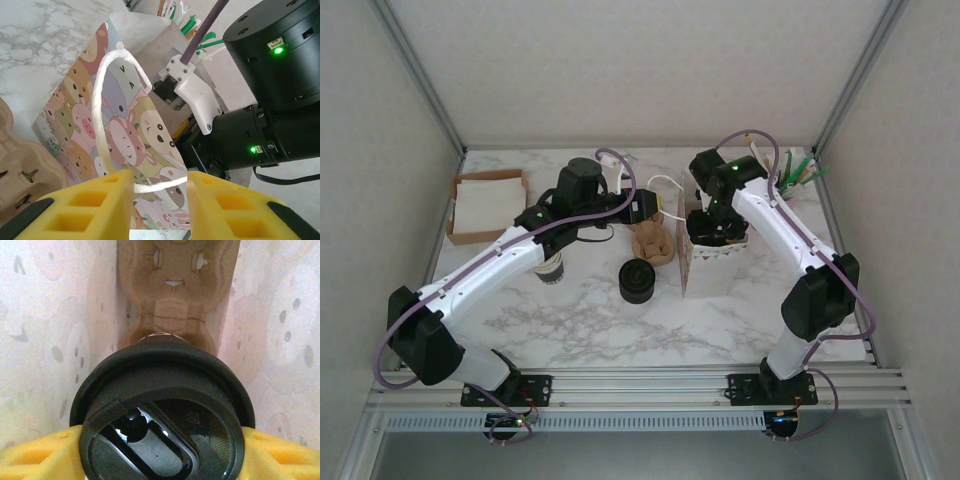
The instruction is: Pack the takeout coffee
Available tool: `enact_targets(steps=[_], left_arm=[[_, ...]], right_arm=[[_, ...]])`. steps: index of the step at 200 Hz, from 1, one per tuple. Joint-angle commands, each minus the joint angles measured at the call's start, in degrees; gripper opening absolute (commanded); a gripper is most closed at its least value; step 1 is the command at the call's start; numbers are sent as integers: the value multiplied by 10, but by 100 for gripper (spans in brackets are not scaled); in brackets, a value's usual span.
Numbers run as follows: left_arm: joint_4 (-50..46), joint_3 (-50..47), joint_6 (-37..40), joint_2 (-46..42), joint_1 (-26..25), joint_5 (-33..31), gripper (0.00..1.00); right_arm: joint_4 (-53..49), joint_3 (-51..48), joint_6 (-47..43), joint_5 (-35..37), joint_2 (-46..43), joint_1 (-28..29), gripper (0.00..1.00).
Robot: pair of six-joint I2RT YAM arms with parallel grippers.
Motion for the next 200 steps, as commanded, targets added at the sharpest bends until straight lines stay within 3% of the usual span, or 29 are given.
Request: enact_targets(steps=[1, 200], left_arm=[[-1, 13, 4, -11, 3, 7, 34], [-5, 14, 3, -10, 3, 2, 34]], right_arm=[[17, -13, -1, -8, 1, -4, 69], [52, -49, -1, -5, -3, -5, 68]])
